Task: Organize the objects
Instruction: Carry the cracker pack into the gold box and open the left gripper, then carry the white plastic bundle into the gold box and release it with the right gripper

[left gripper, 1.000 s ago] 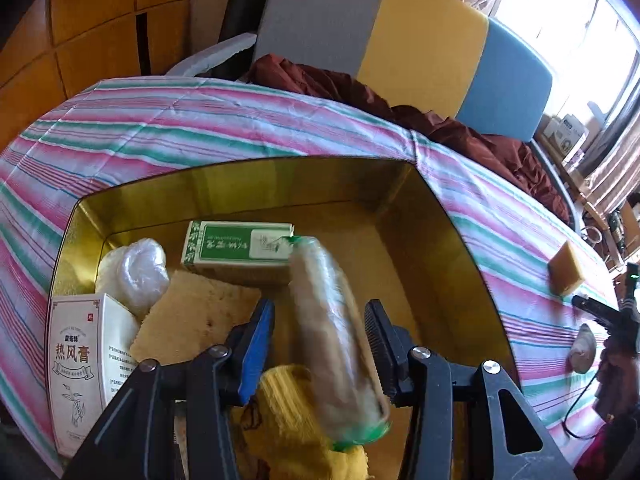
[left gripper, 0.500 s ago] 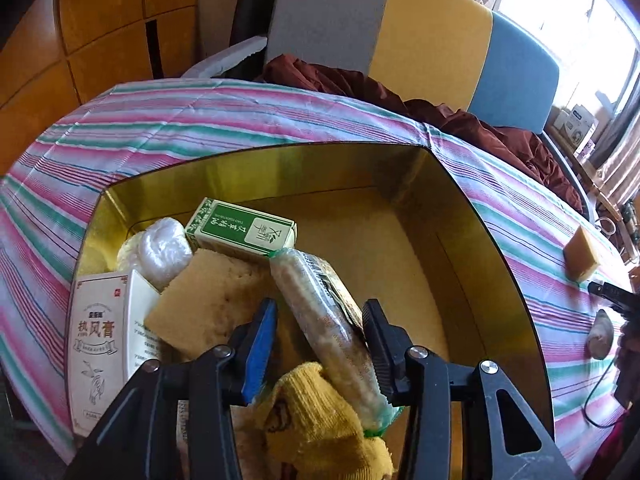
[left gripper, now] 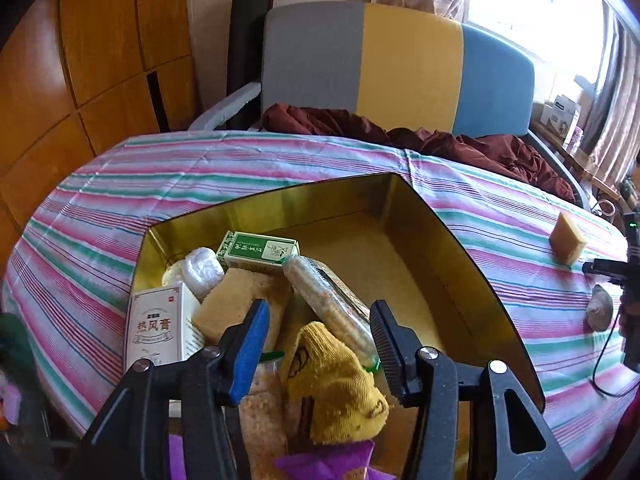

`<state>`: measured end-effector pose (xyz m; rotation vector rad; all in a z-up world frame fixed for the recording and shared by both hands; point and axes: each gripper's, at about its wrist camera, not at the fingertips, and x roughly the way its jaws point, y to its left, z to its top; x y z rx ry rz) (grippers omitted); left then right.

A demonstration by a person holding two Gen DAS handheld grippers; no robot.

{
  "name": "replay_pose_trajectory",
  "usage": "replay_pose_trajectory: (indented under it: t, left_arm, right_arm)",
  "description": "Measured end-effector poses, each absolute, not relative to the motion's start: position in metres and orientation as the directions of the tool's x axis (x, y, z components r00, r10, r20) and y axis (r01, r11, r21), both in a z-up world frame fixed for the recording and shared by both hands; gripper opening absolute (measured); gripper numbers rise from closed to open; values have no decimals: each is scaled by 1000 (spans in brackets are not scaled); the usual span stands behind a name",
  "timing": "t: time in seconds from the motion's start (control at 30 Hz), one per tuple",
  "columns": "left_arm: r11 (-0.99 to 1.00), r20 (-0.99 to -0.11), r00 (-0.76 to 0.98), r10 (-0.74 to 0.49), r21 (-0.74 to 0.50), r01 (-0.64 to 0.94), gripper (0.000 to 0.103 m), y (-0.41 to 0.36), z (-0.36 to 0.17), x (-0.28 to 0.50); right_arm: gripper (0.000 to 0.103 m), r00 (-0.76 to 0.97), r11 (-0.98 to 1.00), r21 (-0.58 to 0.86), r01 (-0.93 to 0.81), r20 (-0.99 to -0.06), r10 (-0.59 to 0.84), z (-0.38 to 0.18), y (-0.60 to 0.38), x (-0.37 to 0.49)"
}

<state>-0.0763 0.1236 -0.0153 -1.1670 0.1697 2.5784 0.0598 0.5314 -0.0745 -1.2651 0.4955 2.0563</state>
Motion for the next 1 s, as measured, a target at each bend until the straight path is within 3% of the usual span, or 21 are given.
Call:
replay_pose_trajectory:
  t: [0.63, 1.0]
  left_arm:
    - [-939, -750, -615, 246, -27, -343, 55, 110, -13, -49]
    - [-945, -755, -604, 257, -64, -322, 55, 89, -17, -45]
  right_arm:
    - [51, -305, -693, -12, -721, -892, 333, -72, 523, 67]
    - [51, -391, -686, 6, -728, -826, 407, -31, 511, 76]
